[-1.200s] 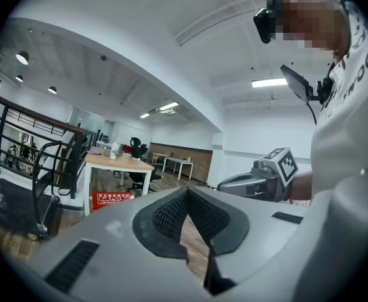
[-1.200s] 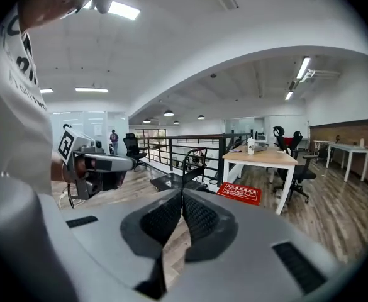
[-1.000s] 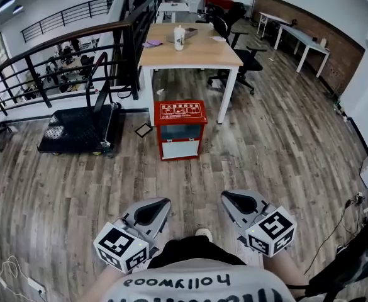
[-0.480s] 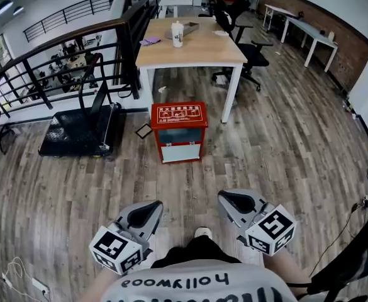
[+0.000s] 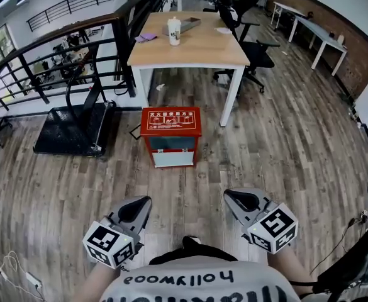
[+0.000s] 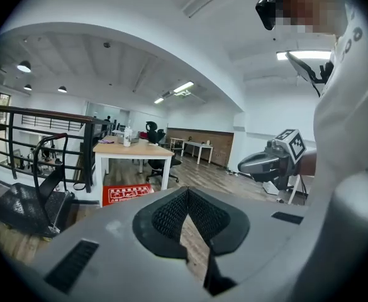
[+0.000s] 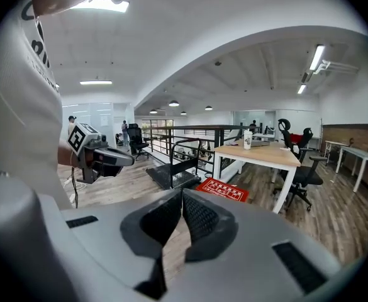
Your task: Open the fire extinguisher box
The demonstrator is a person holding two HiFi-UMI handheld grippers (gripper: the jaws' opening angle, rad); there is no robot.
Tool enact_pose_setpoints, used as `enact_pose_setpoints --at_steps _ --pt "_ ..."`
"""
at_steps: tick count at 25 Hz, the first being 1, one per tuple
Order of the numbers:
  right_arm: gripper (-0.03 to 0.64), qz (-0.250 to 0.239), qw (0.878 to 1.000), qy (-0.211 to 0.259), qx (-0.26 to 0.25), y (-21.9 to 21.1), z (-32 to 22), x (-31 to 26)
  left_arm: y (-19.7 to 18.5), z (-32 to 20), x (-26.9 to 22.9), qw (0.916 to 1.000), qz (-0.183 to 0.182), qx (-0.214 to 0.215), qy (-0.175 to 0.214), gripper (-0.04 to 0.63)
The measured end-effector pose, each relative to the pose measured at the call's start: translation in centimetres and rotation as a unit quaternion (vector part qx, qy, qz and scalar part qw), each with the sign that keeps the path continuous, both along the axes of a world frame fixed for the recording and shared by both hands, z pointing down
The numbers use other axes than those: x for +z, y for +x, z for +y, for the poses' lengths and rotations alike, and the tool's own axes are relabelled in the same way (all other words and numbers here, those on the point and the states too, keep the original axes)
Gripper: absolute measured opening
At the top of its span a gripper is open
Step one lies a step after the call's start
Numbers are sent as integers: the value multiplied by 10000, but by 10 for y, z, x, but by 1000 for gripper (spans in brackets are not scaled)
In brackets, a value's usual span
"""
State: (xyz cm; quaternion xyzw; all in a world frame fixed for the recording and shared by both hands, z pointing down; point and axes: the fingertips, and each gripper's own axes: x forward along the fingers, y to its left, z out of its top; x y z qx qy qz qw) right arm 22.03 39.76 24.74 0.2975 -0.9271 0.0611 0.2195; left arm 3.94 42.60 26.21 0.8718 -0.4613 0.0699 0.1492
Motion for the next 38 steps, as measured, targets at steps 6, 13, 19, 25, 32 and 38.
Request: enact_pose_setpoints --at_steps 6,13,19,25,32,38 --pt "11 224 9995 99 -216 5 -34 4 9 -31 2 9996 184 -191 74 6" --pt "12 251 9994 6 -253 8 -40 13 13 -37 13 9994 225 -232 -85 6" --pt "12 179 9985 -211 -474 -13 -46 26 20 -44 14 9994 224 -180 -169 7" --pt "12 206 9976 -311 -578 -34 -61 35 17 -51 31 9994 65 11 -340 6" --pt "12 278 9978 -493 -345 -47 -96 43 -16 -97 36 9985 272 -32 -484 6" --pt "12 369 9968 -631 -314 -71 -135 50 -25 -143 52 9952 468 250 -820 6"
